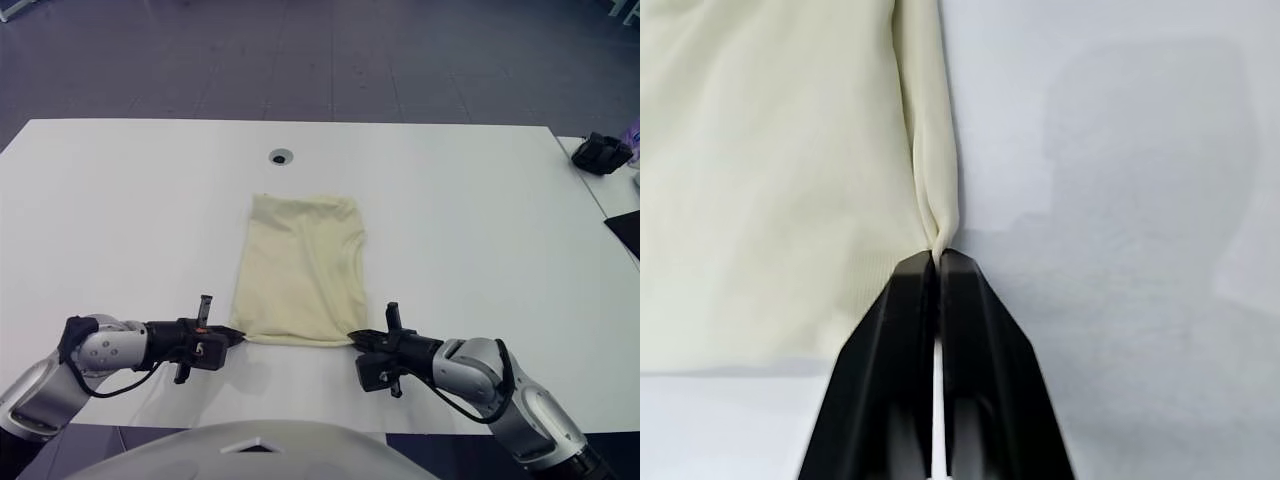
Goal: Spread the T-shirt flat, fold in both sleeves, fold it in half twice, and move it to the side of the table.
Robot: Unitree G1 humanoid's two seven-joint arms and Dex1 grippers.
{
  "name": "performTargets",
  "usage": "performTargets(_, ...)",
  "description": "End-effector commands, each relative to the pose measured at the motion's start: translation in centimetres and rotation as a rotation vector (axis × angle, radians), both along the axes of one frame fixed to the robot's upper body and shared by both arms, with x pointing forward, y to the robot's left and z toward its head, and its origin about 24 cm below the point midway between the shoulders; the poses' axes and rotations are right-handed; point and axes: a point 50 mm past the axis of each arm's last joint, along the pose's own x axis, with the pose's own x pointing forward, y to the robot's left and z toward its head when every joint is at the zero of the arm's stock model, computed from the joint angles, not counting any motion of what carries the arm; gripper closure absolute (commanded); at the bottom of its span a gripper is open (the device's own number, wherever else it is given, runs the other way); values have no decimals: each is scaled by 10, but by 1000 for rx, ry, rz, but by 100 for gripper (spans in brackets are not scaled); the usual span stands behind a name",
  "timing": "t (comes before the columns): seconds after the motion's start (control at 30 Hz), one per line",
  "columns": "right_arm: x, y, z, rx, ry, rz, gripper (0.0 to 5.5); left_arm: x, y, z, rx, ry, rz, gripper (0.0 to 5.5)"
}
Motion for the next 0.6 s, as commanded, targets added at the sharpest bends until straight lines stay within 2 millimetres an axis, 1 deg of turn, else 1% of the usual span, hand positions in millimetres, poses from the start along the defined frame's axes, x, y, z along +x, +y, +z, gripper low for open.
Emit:
performTargets(0.03, 2, -1, 16, 32, 92, -15, 545, 1, -4, 11, -27, 100, -42, 550)
performTargets(0.17, -12, -6, 19, 47, 375, -63, 545, 1, -3, 20, -37, 207, -60, 550)
performTargets(0.27, -22, -11, 21, 18, 525, -68, 545, -1, -3, 24, -54, 285, -57, 550)
performTargets(0.37, -26, -13, 25, 12, 600, -81, 545, -5, -4, 27, -78, 366, -44, 550)
performTargets(0.6, -24, -15, 39, 58, 681, -93, 545, -10, -4, 35, -136, 524, -29, 550)
